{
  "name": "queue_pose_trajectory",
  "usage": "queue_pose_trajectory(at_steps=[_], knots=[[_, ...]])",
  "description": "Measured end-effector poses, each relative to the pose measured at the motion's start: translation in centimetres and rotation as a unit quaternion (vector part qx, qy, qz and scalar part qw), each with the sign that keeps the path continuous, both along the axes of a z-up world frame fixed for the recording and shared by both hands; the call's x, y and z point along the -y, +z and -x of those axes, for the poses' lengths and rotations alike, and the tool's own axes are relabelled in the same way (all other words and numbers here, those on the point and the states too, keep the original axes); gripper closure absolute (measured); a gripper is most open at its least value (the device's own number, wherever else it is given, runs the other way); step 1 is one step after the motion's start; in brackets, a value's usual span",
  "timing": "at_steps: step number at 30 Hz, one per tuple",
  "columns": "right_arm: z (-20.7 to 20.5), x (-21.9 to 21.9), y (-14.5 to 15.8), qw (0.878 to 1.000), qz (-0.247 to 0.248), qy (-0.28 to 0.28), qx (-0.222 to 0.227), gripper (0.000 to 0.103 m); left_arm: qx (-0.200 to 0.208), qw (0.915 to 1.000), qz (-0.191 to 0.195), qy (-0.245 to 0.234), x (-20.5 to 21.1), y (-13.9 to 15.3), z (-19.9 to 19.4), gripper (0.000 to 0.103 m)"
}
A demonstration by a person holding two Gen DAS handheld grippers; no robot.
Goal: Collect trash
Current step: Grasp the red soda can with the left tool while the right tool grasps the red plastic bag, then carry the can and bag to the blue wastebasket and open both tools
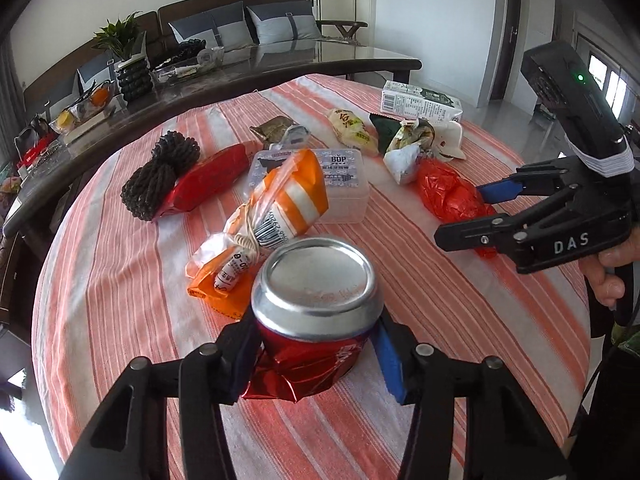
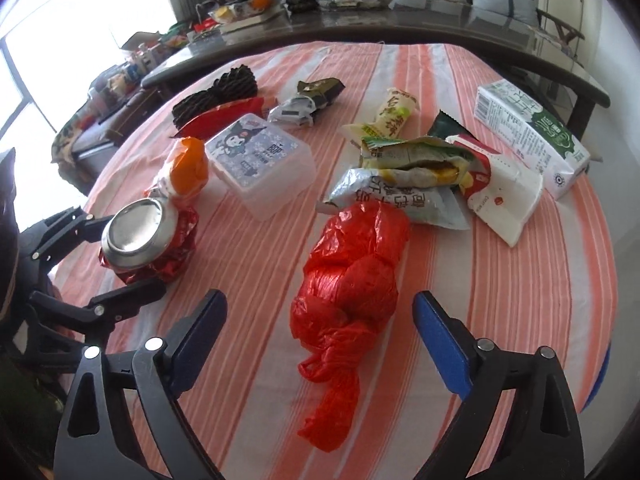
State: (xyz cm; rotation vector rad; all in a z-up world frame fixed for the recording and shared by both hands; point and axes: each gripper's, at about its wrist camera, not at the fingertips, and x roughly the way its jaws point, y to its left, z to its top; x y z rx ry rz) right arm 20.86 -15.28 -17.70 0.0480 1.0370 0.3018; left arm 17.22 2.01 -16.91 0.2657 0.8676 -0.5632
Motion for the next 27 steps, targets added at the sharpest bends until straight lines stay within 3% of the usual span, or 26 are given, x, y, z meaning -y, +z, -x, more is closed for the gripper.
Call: queue_pose_trajectory(at_steps=[1, 2, 3, 8, 14, 19, 22, 27], knots=[[-0.4, 0.1, -0.4, 1.000, 0.002, -0.005, -0.010, 0.029, -0.004, 0.9999, 0.010, 0.003, -0.1, 0.1, 0.2, 0.051], [-0.5, 0.4, -0.7, 1.000, 0.006, -0.011, -0.015, 0.054, -0.004, 0.9998, 0.017, 0.009, -0.2, 0.2, 0.5, 0.055], [-0.1, 0.7, -0.6, 1.000, 0.005, -0.015, -0.011, 0.057, -0.006, 0.9996, 0.022, 0.017, -0.2, 0.4, 0.9, 0.056], [3.3, 3.6, 0.8, 1.000, -0.023, -0.004, 0.003, 0.057, -0.015, 0.9971, 0.062, 0.042, 1.0, 1.3, 3.4, 0.056], [6.2, 8.4, 1.4, 0.999, -0.040, -0.014, 0.002, 0.057, -0.021, 0.9948, 0.093, 0.036, 6.6, 3.2, 5.5, 0.056], [7.9, 15.2, 3.3, 0.997, -0.041, -0.058, 0.022, 0.057, -0.021, 0.9923, 0.121, -0.021, 14.4, 6.0, 5.5, 0.056], [7.9, 20.6, 4.2, 0.994, -0.012, -0.105, 0.032, 0.057, -0.024, 0.9903, 0.126, -0.054, 20.4, 7.1, 4.7, 0.056], [7.3, 30.5, 3.5, 0.983, 0.001, -0.184, 0.014, 0.057, -0.039, 0.9866, 0.123, -0.101, 30.5, 6.9, 2.9, 0.056]])
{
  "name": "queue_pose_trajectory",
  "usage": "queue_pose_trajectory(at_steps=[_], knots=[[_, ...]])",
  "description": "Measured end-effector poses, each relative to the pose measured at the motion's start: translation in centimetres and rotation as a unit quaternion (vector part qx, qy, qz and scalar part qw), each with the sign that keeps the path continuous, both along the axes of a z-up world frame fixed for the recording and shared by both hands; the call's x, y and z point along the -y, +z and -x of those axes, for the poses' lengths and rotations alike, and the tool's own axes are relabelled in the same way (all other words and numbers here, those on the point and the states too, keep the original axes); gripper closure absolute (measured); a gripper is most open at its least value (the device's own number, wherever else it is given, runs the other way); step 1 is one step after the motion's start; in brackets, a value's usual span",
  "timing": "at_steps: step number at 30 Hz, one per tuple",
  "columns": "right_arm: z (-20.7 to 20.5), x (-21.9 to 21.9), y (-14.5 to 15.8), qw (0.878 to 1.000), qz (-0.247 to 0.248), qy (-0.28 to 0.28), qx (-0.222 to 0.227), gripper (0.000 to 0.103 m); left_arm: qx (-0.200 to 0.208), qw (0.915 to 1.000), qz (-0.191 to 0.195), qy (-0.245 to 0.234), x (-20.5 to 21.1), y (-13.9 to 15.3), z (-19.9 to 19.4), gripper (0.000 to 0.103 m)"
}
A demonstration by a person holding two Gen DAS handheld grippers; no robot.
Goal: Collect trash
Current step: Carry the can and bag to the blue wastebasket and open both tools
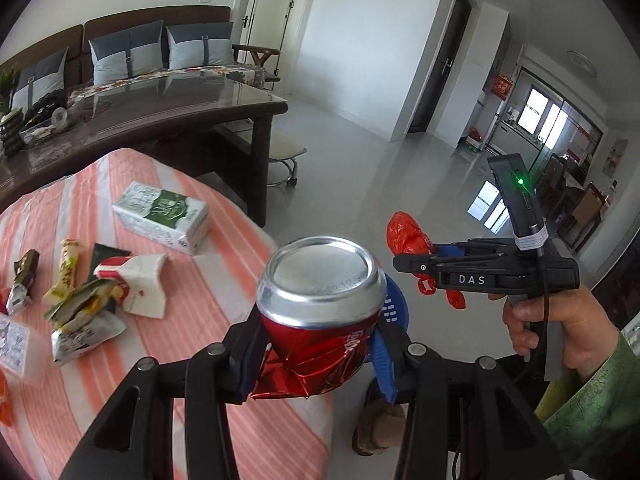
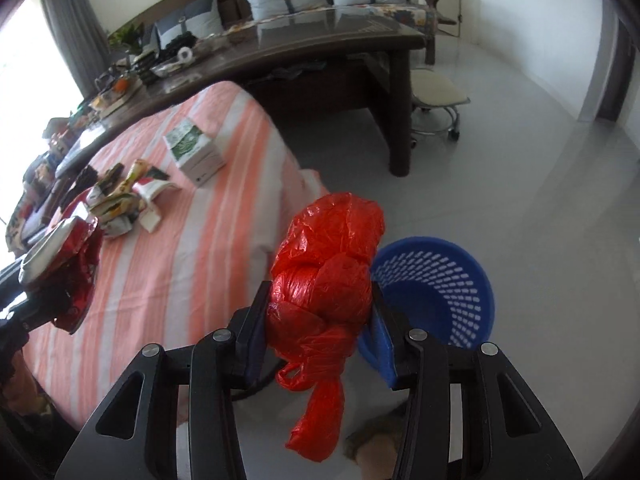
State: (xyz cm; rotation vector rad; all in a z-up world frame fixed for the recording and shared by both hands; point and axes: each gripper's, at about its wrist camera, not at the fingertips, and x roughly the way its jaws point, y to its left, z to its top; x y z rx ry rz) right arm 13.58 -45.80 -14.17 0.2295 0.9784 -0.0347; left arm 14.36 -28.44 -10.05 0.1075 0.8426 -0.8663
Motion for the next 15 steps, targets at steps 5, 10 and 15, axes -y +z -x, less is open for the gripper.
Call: queue_pose_trajectory(at_steps=[5, 10, 15], knots=[[-1.3, 7.1, -2.9, 0.998, -0.019, -0.044, -0.026, 0.057, -0.035, 0.9990, -0.017, -0.020, 8.5, -3.4, -2.2, 0.056], [-2.8, 11.7, -6.1, 0.995, -0.041, -0.074, -0.048, 0.057, -0.071, 0.9961, -0.039, -0.034, 14.3, -7.8, -4.1, 0.056], [-3.3, 14.9, -8.5, 0.992, -0.062, -0.094, -0.053, 0.057, -0.086, 0.9938, -0.059, -0.038, 17.9, -10.9, -5.4, 0.056]])
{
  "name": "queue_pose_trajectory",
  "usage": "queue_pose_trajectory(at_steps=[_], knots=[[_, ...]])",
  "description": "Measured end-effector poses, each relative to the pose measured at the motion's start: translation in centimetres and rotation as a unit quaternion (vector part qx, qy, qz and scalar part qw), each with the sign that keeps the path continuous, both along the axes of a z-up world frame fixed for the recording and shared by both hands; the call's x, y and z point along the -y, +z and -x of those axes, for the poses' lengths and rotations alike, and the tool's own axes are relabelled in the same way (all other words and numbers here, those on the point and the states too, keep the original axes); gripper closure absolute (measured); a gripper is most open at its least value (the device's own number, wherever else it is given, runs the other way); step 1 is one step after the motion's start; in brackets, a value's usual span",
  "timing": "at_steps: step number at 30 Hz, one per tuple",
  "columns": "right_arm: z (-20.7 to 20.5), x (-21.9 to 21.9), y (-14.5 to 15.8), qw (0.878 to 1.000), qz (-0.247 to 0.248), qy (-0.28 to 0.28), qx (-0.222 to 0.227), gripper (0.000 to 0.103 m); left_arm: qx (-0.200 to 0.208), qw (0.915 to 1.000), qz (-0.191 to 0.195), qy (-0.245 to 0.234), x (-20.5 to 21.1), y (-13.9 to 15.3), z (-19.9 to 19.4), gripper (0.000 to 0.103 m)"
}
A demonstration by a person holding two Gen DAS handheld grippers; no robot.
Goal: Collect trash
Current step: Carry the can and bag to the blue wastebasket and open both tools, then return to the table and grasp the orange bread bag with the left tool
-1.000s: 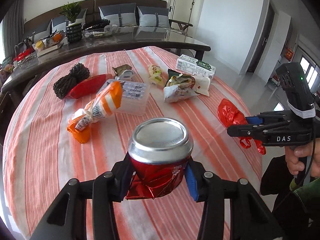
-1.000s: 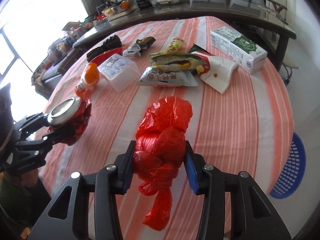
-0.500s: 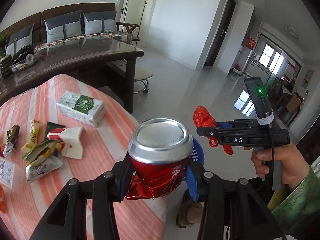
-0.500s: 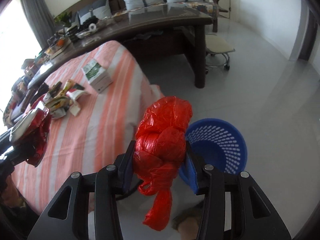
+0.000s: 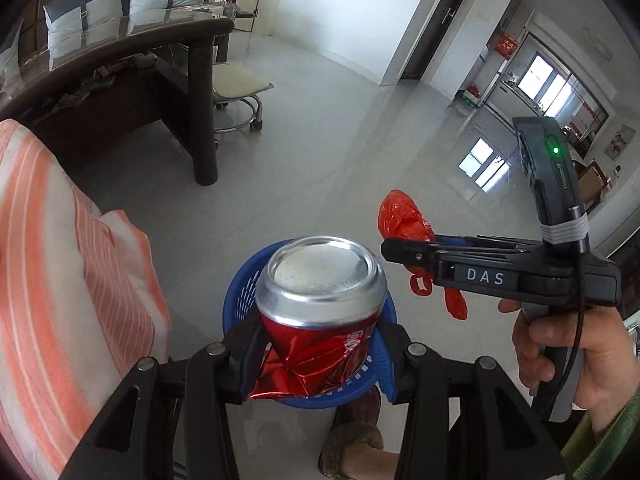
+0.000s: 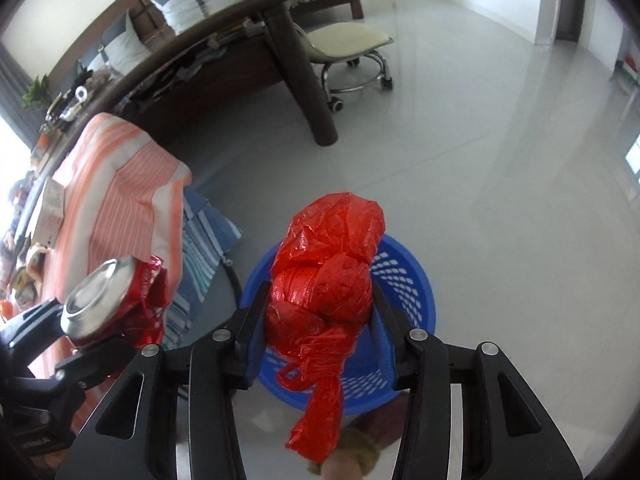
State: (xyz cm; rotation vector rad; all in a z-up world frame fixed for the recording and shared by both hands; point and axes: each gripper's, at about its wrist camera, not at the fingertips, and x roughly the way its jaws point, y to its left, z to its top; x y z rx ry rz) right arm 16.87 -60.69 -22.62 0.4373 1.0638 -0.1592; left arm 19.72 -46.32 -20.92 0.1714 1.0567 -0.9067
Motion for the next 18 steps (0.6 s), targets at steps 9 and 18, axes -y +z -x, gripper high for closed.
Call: queue_pose_trajectory(at_steps=[9, 18], knots=[[-0.2, 2.1, -1.5, 0.999, -0.028, -0.019, 0.001, 0.035, 0.010, 0.9994, -0.032, 0.000, 3.3, -3.2, -0.5, 0.032], [1.7, 1.9, 3.8, 0.996, 0.041, -0.023, 0.079, 0.026, 0.133, 0.9890, 0.054, 0.036, -2.4, 4.1, 1.8, 0.031]])
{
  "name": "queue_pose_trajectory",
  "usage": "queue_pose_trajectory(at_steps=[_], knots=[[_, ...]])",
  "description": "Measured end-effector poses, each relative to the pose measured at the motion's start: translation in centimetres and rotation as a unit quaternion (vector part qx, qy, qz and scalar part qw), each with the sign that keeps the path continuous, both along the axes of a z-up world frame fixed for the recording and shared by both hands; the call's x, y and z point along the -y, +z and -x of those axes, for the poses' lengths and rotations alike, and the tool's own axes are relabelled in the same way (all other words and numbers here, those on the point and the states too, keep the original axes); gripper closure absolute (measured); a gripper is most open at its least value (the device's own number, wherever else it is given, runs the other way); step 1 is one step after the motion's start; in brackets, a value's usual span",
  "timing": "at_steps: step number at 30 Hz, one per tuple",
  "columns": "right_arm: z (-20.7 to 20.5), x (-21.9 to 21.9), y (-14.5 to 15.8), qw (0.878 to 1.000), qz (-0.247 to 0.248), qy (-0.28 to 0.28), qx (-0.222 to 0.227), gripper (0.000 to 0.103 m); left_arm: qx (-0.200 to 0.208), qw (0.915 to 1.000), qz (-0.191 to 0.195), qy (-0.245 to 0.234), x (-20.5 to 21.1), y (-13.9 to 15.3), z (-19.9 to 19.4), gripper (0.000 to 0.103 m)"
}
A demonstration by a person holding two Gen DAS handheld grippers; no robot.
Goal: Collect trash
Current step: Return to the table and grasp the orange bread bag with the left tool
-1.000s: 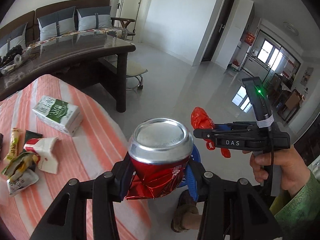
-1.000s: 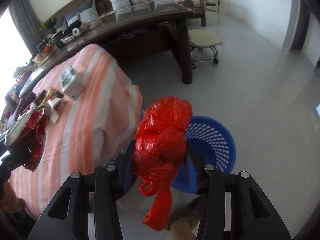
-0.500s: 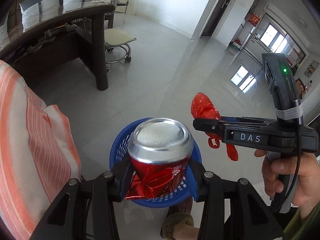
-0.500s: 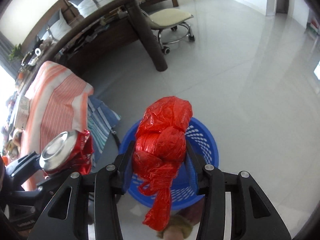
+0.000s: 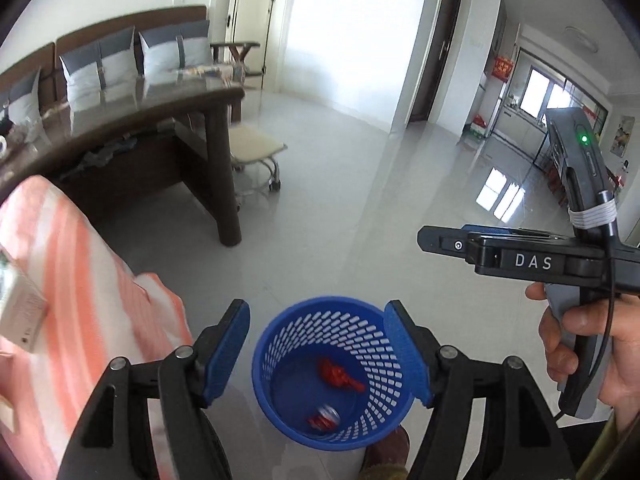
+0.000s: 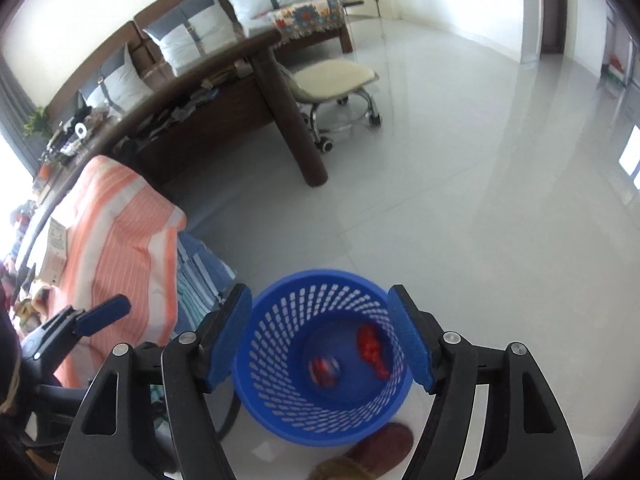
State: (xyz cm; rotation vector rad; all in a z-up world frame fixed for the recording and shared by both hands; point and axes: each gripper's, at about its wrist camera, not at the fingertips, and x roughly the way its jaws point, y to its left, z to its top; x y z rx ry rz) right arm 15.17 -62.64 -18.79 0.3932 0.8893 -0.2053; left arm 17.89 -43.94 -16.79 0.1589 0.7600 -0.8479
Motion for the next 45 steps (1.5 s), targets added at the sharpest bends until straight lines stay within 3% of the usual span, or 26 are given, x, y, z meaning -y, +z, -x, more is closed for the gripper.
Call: queue_pose_trajectory(at_steps=[4, 8, 11, 16, 21, 26, 31, 35, 39, 45], knots=[[1.8, -2.7, 5.0, 0.994, 0.078, -0.004, 0.075, 0.014, 0.017, 0.9993, 0.032, 0.010, -4.7, 3.1, 2.0, 0.018], [2.9, -6.9, 8.1, 0.983, 0.120, 0.000, 0.138, 0.010, -0.011, 0.9987, 0.049, 0.003, -9.6, 4.0, 4.2, 0.017], [2.9, -11.0, 8.9, 0.977, 0.140, 0.035, 0.160, 0.009, -0.026, 0.9985, 0.047, 0.014, -13.8, 3.9, 5.8, 0.017], [2.5, -18.8, 8.2, 0.971, 0.134, 0.115, 0.160, 0.009, -0.038, 0.9961, -0.001, 0.079, -21.1, 3.1, 6.3, 0.017], [1.8, -27.2, 6.1, 0.959, 0.121, 0.214, 0.143, 0.009, -0.025, 0.9844, -0.042, 0.169, -29.7, 1.3, 5.9, 0.017], [1.2, -34.6, 3.5, 0.940, 0.107, 0.301, 0.118, 0.009, -0.037, 0.9716, -0.048, 0.229, -37.5, -0.1, 5.7, 0.017], [0.9, -39.7, 1.0, 0.925, 0.115, 0.350, 0.095, 0.009, -0.039, 0.9633, -0.053, 0.260, -43.3, -0.6, 5.0, 0.017], [1.3, -41.5, -0.3, 0.920, 0.124, 0.364, 0.078, 0.009, -0.018, 0.9671, -0.058, 0.247, -47.1, 0.1, 3.2, 0.017], [1.6, -41.6, -0.8, 0.922, 0.121, 0.361, 0.069, 0.009, -0.004, 0.9804, -0.037, 0.193, -50.1, 1.7, -0.1, 0.017], [2.2, -41.1, -0.7, 0.927, 0.119, 0.350, 0.069, 0.009, -0.002, 0.9902, -0.028, 0.137, -51.3, 1.5, -5.2, 0.017]])
